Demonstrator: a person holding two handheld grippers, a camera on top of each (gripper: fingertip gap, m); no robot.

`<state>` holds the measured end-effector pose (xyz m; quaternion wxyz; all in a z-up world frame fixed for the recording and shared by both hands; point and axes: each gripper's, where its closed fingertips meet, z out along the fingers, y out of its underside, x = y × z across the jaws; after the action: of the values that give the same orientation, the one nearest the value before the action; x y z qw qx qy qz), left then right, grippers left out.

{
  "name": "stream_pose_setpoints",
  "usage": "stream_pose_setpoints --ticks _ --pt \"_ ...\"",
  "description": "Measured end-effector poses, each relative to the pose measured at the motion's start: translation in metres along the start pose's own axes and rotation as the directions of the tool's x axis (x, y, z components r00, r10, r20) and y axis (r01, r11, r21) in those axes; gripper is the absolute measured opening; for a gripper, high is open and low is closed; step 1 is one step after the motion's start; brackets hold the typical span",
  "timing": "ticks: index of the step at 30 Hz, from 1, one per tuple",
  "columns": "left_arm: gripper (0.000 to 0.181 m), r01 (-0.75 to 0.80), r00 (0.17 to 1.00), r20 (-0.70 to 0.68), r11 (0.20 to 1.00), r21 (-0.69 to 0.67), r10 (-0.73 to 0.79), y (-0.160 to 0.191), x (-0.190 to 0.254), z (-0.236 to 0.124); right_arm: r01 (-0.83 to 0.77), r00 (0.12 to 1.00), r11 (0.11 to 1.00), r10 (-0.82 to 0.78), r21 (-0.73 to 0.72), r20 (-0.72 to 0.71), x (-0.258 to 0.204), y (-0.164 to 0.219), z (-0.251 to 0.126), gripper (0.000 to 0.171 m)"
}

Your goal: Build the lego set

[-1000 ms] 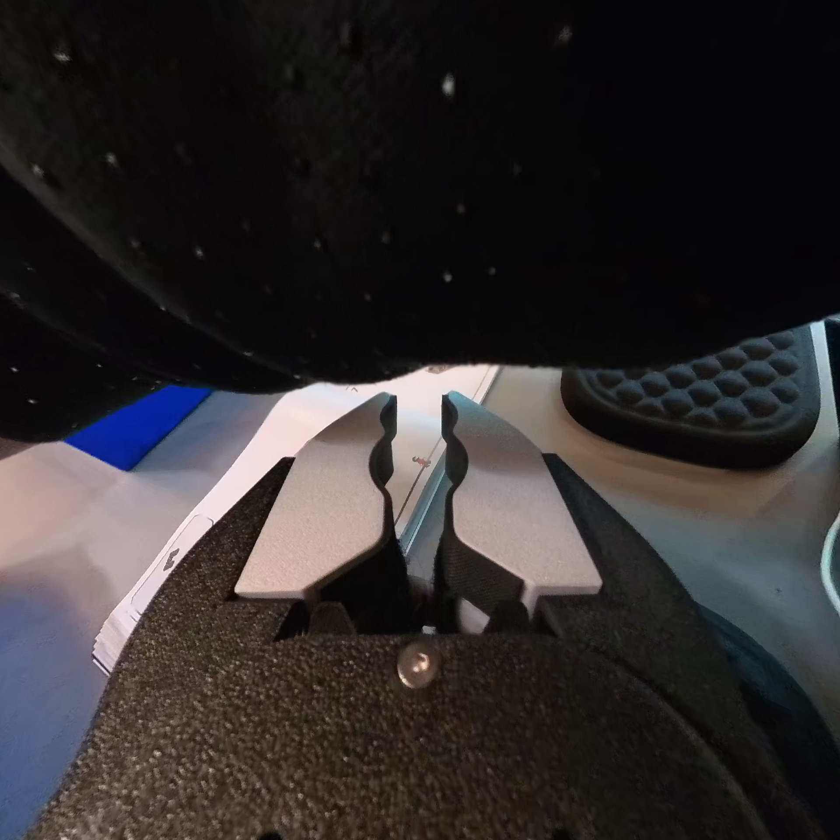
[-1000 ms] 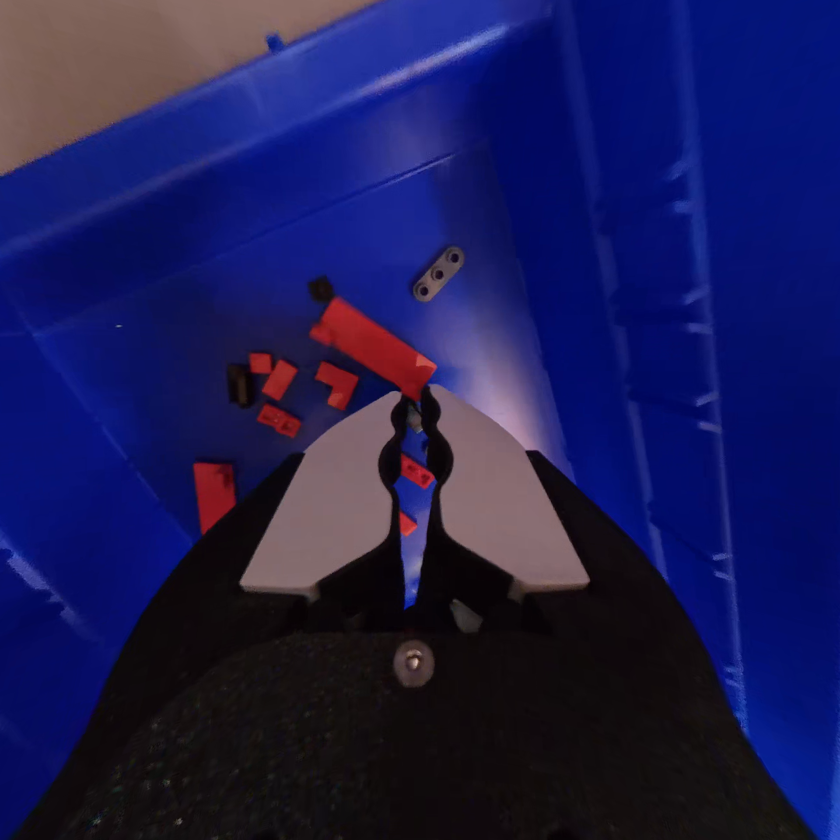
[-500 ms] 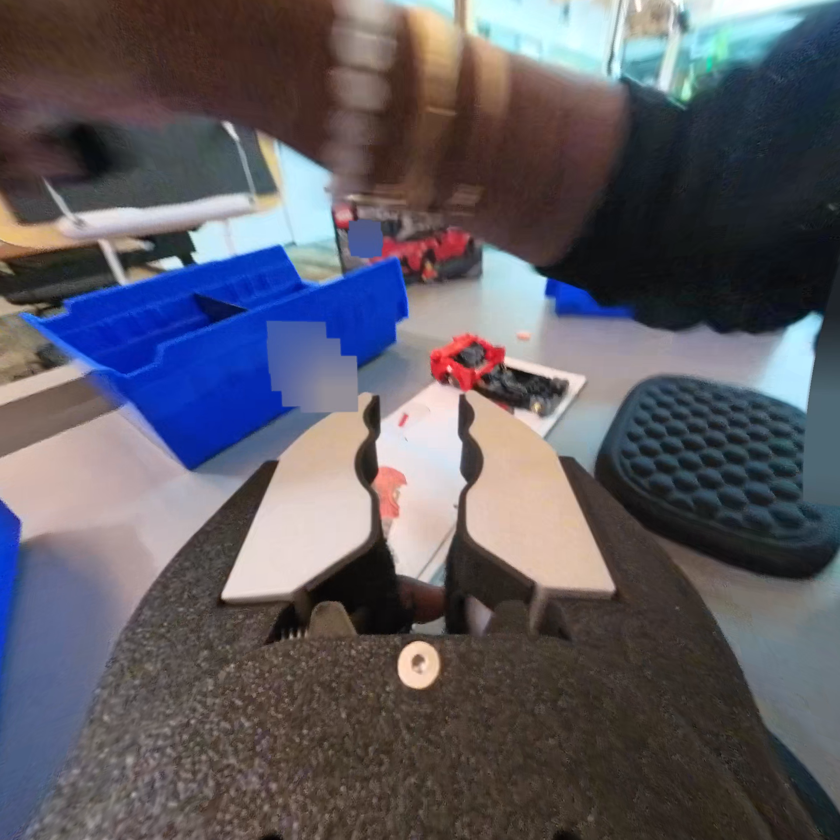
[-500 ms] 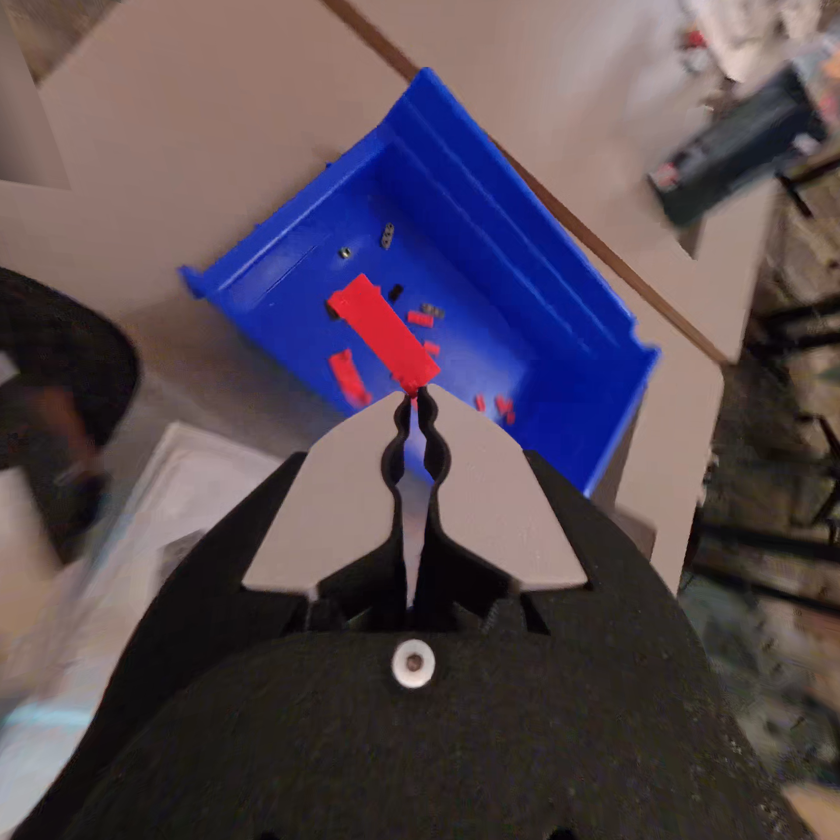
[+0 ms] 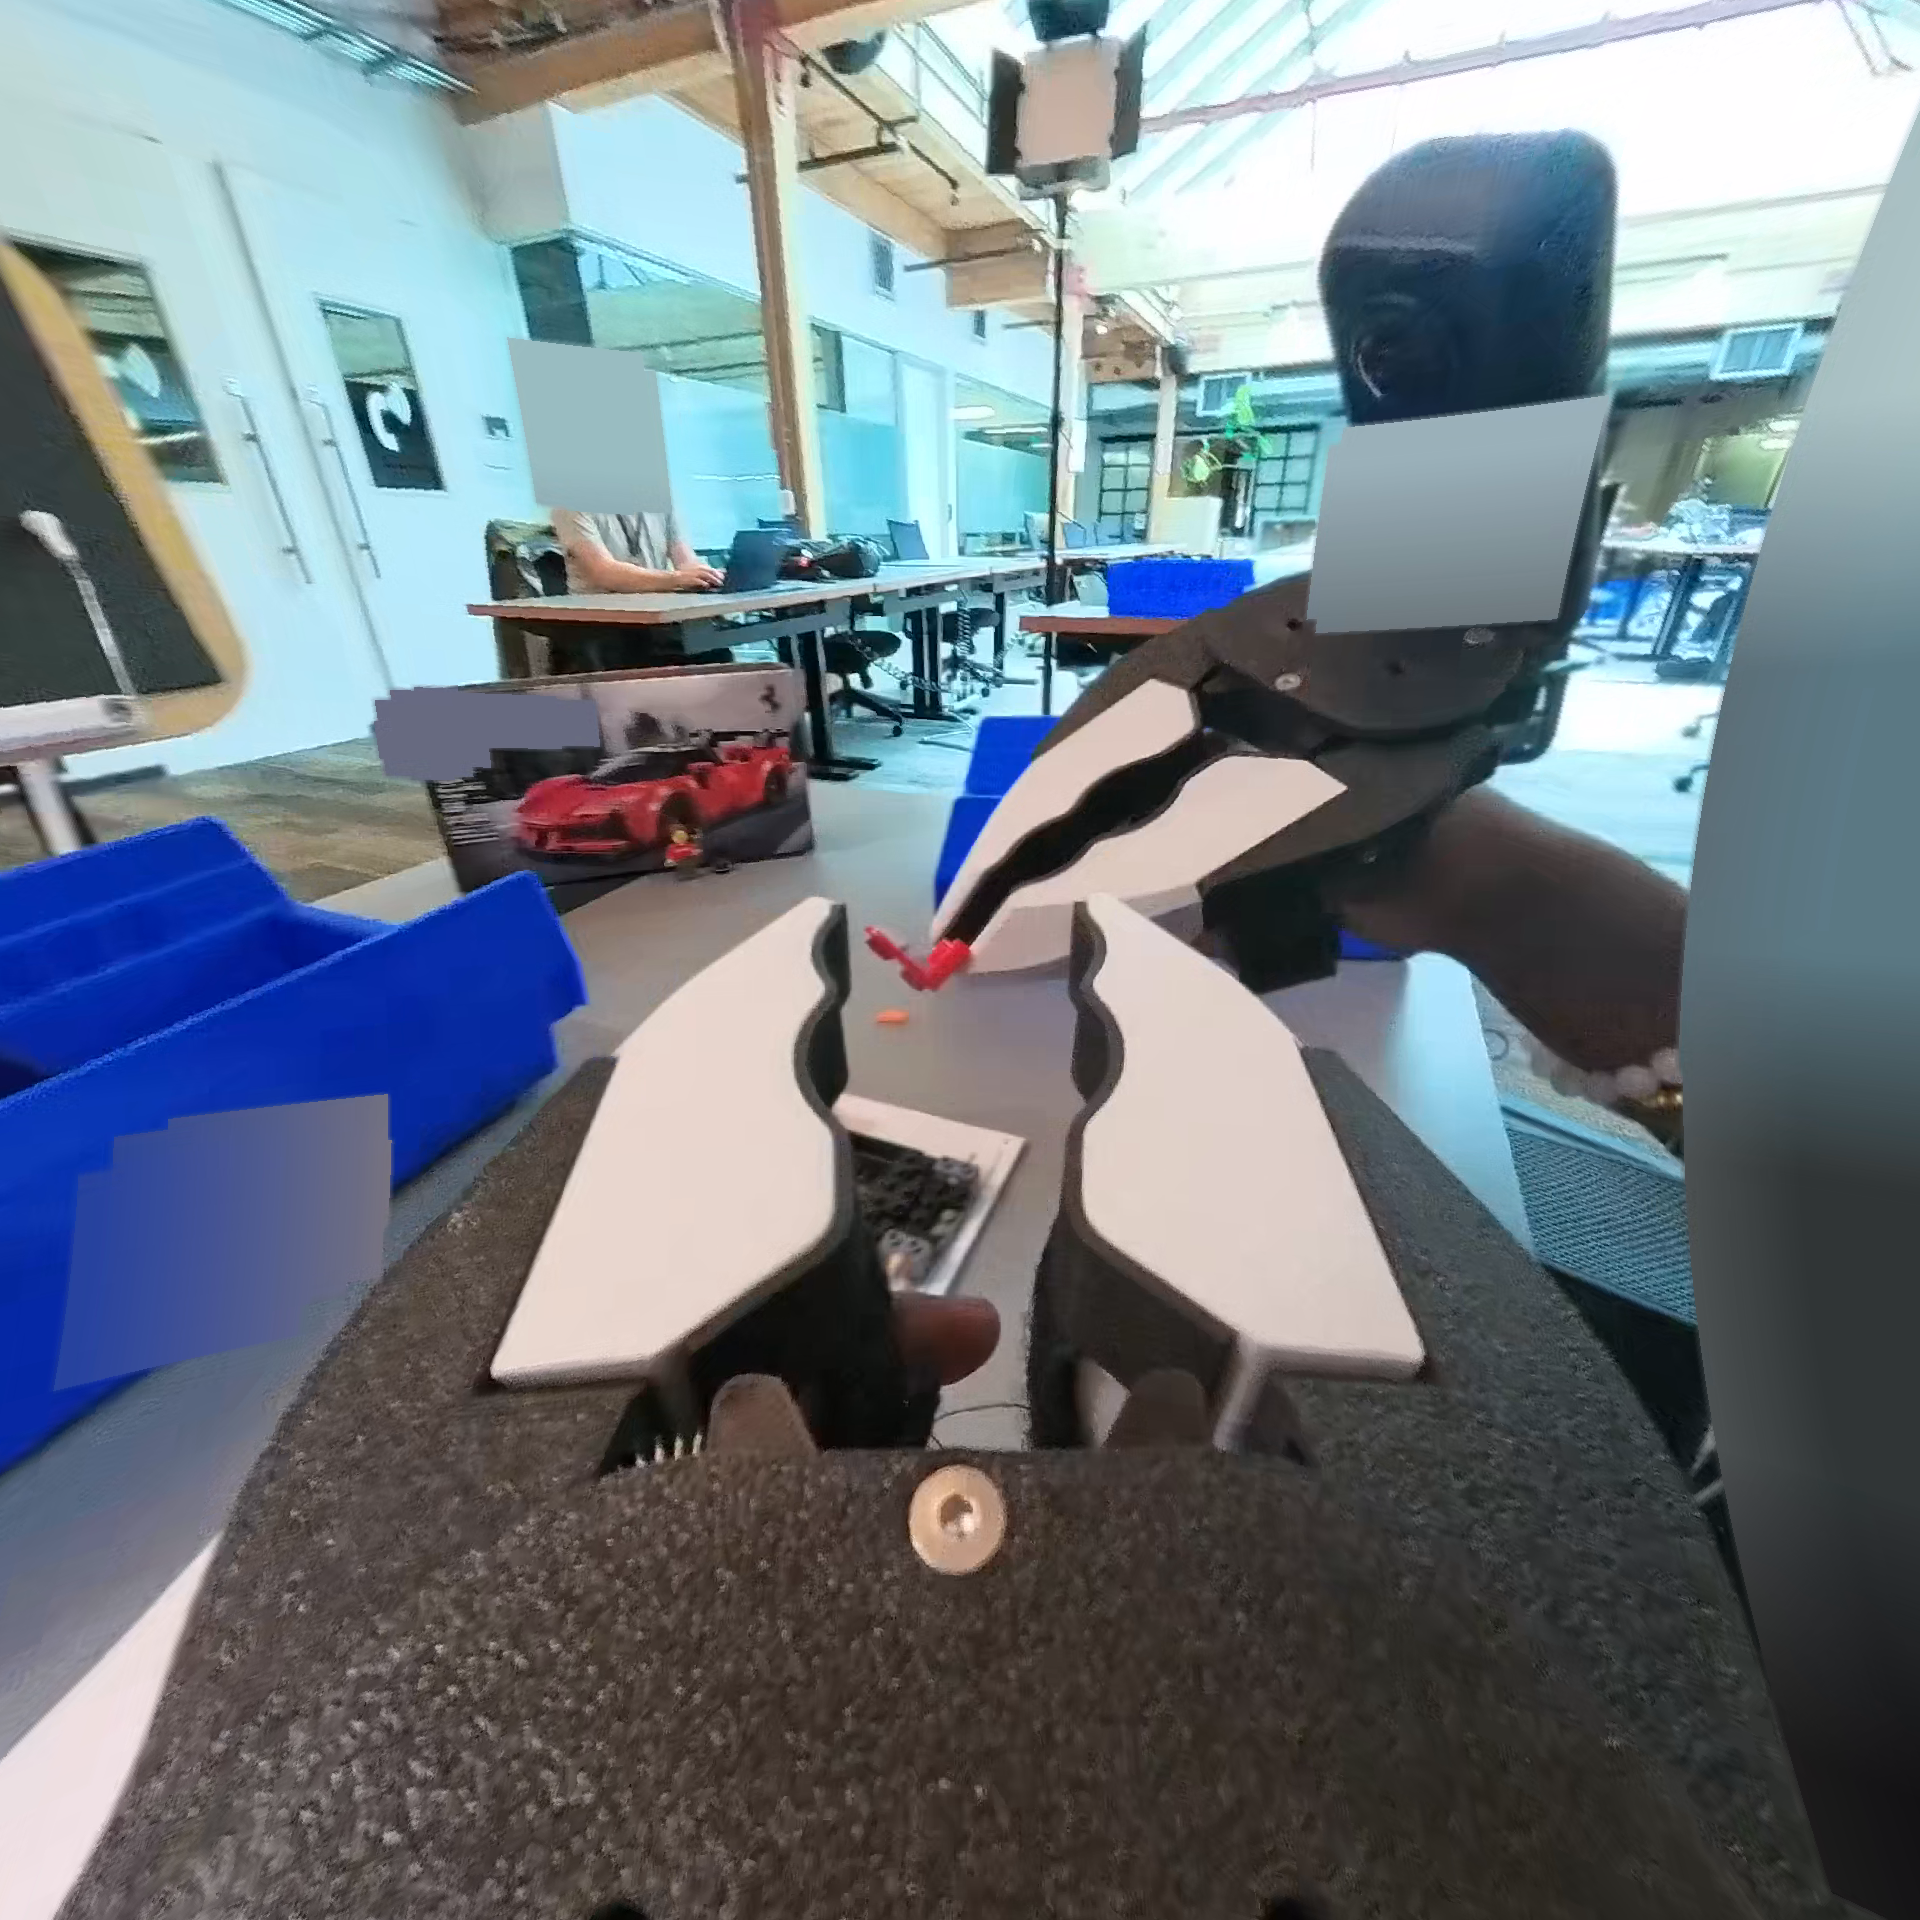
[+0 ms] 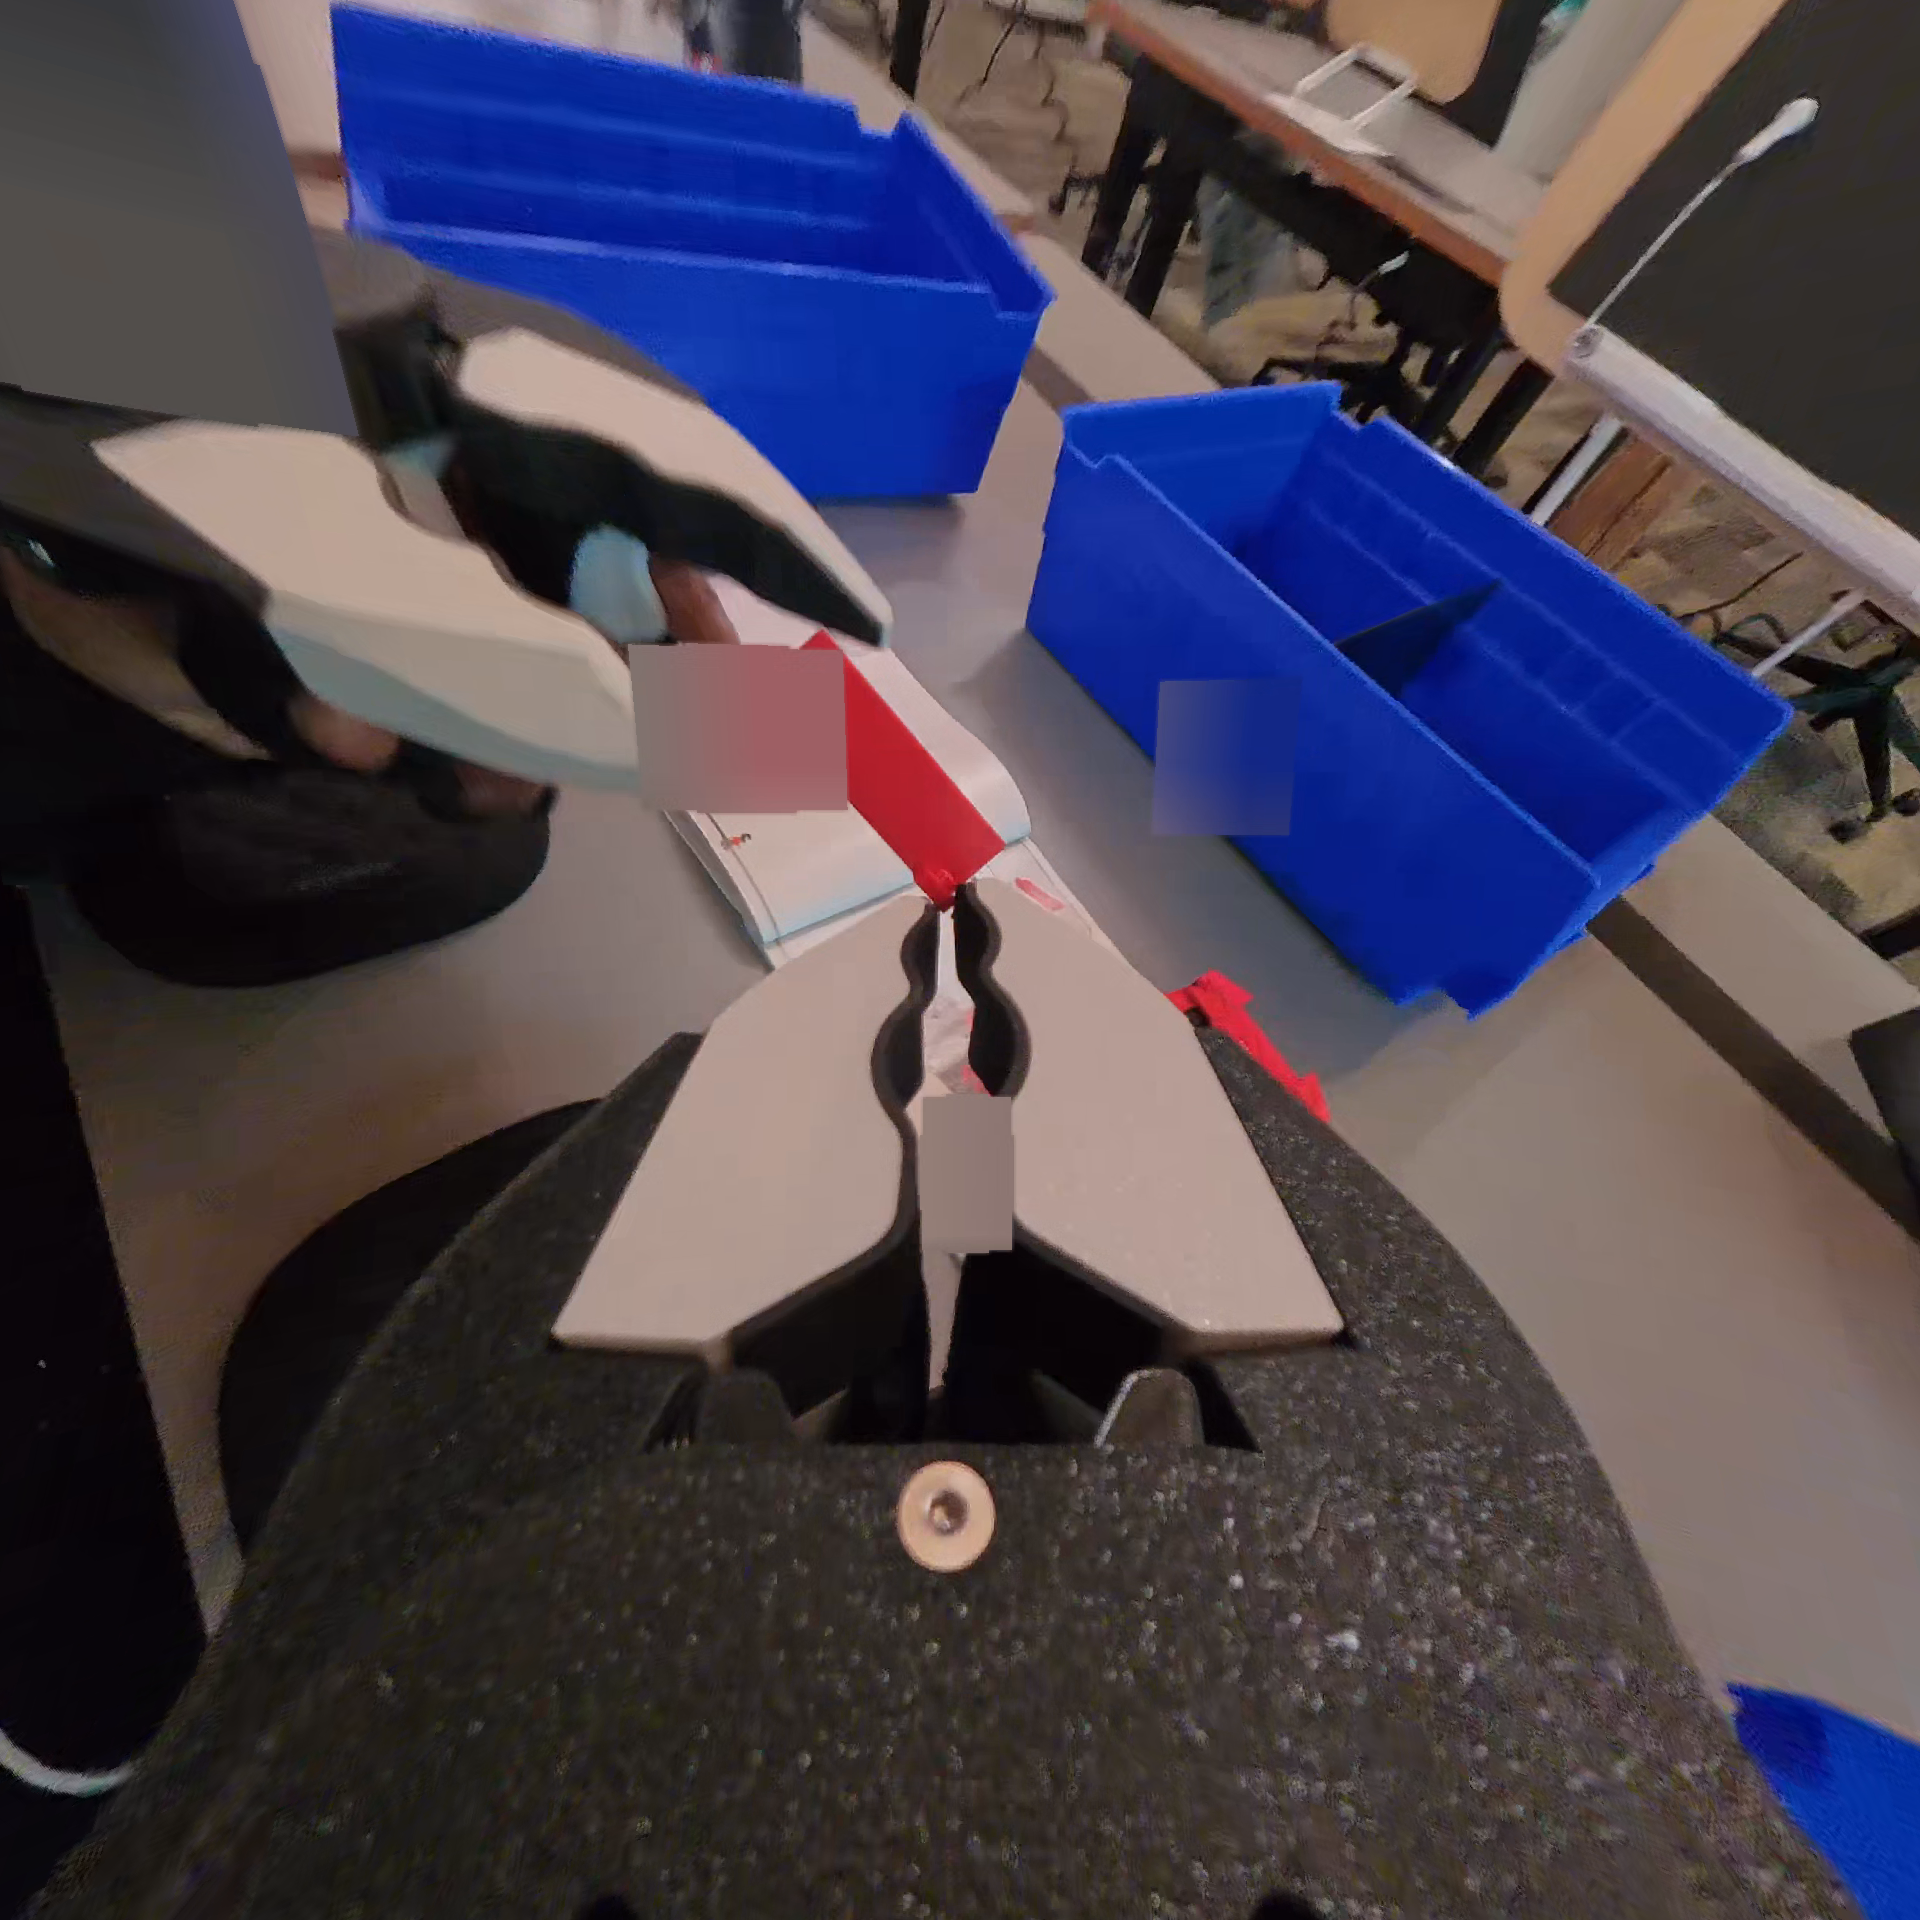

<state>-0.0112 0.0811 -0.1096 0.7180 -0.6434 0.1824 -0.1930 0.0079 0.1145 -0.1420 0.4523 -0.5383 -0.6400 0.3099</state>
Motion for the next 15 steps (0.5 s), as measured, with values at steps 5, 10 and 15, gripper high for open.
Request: stream_pose_setpoints --ticks 5,10,15 --pt "0.021 -0.009 0.999 -0.045 1.0 0.021 0.01 0.001 0.012 0.013 -0.066 0.998 0.991 0.063 0.114 0.03 -0.006 -0.001 -0.011 0.003" --pt "0.019 0.061 0.978 -0.202 0.998 0.018 -0.056 -0.006 0.015 0.0 -0.081 0.986 0.983 0.054 0.164 0.16 -0.024 -0.008 -0.011 0.004" --pt "0.019 0.012 0.831 -0.556 1.0 -0.026 -0.025 -0.015 0.042 -0.036 -0.247 0.833 0.965 0.163 0.091 0.529 -0.049 -0.024 -0.021 0.029"
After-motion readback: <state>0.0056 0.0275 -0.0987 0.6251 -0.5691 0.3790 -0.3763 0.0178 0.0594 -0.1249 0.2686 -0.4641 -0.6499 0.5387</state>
